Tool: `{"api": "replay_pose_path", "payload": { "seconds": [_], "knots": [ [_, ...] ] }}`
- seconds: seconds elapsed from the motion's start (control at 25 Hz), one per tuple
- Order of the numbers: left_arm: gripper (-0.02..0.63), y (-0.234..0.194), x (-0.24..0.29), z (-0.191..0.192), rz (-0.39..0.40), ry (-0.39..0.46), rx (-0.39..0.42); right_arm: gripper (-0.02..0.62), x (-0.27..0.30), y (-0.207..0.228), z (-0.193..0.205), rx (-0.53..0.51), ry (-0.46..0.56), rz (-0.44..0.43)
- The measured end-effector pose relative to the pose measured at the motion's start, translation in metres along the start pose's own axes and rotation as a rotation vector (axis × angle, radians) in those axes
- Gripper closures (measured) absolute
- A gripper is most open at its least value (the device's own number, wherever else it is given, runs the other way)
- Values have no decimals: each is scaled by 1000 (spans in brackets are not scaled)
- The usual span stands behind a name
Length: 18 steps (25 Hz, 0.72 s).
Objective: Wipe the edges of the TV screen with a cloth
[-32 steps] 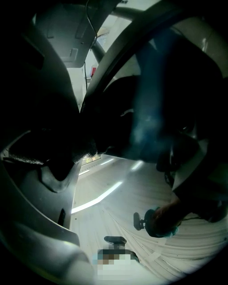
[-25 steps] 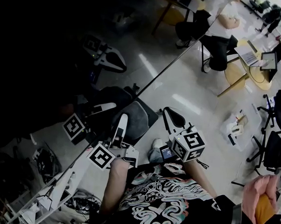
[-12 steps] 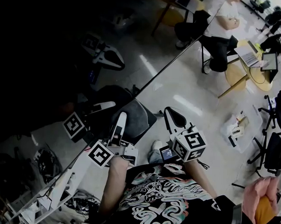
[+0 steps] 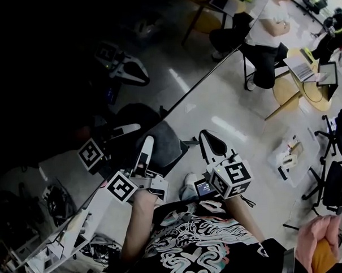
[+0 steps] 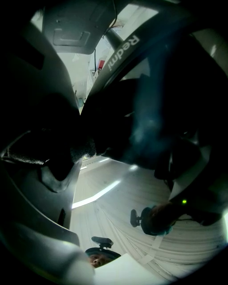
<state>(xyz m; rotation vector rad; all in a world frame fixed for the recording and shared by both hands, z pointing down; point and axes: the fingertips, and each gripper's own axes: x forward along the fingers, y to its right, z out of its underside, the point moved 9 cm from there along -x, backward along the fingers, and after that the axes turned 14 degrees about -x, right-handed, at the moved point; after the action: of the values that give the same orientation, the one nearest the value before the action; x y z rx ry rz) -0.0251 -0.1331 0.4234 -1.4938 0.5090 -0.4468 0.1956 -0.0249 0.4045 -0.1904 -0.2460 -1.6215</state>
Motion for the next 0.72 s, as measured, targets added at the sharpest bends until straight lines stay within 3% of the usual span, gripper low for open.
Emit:
{"api": "replay_pose_path", "payload": {
  "seconds": [0.72],
  "knots": [
    [468, -2, 24, 3, 51, 0, -91, 563, -7, 17, 2, 36, 21, 22]
  ]
}}
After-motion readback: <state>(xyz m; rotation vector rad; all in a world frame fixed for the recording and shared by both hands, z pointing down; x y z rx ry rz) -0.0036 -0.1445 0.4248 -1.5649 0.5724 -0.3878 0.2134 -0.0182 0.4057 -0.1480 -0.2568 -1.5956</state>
